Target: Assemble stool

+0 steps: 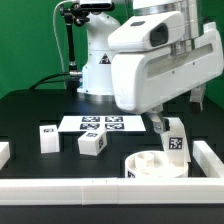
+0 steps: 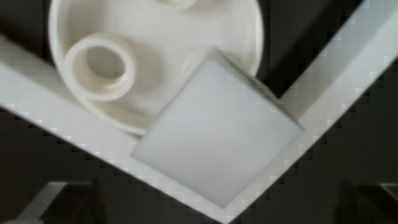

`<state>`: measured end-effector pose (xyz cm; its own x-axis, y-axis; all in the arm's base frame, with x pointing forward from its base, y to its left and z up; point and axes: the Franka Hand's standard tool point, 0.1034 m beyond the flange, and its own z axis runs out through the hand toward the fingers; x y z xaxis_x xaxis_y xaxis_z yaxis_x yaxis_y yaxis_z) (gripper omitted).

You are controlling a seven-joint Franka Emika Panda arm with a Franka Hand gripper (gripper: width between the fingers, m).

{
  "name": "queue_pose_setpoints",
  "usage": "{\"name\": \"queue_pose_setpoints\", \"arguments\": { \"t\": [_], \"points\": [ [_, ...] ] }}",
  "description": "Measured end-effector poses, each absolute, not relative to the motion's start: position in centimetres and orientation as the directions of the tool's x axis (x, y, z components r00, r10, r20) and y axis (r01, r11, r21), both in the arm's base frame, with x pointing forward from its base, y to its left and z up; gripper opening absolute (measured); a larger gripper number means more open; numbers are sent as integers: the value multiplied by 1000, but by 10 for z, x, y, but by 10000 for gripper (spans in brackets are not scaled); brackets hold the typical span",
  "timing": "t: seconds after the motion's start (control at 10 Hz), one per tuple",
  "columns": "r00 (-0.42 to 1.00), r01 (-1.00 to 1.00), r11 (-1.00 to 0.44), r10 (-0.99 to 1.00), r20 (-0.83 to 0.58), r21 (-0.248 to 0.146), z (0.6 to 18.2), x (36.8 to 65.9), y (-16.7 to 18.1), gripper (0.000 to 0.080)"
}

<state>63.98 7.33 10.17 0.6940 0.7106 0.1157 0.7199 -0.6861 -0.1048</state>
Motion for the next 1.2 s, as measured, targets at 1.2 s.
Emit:
{"name": "queue_pose_setpoints", "arguments": {
  "t": [1.2],
  "points": [
    [-2, 999, -3, 995, 103, 52, 106, 643, 83, 649]
  ]
}}
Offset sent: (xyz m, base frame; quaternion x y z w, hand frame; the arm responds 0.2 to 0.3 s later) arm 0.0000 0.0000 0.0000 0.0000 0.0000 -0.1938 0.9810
